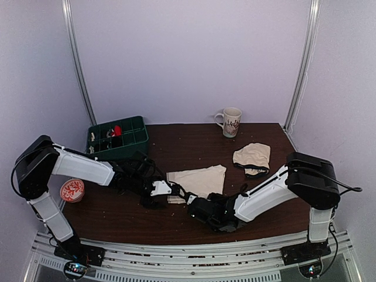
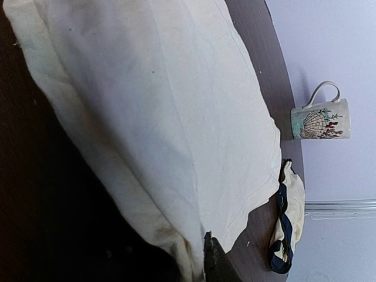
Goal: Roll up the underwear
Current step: Pick up the underwear from the center of the board.
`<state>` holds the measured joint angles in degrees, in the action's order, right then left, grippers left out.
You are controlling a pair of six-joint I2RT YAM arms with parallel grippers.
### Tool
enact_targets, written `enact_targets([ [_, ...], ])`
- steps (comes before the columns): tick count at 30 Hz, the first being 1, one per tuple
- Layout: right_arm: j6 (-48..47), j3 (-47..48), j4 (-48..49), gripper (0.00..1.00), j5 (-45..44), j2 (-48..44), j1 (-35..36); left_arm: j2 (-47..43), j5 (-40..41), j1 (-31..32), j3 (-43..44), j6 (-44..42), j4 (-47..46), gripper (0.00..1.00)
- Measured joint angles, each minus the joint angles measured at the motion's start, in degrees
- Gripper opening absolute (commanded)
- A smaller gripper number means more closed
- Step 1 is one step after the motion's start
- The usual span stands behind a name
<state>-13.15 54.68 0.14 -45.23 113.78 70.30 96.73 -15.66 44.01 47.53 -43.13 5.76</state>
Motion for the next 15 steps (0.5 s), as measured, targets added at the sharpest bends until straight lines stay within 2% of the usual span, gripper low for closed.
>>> enact_targets([
  [7,0.7,0.5,-1.8,0.13,2.1,-0.7,-0.1,-1.7,6.0,3.7,-5.3,-1.2,-8.8,0.78],
  [15,2.2,-2.3,-3.0,0.12,10.3,-6.7,-0.3,-1.7,9.6,5.5,-6.9,-1.6,-14.0,0.78],
])
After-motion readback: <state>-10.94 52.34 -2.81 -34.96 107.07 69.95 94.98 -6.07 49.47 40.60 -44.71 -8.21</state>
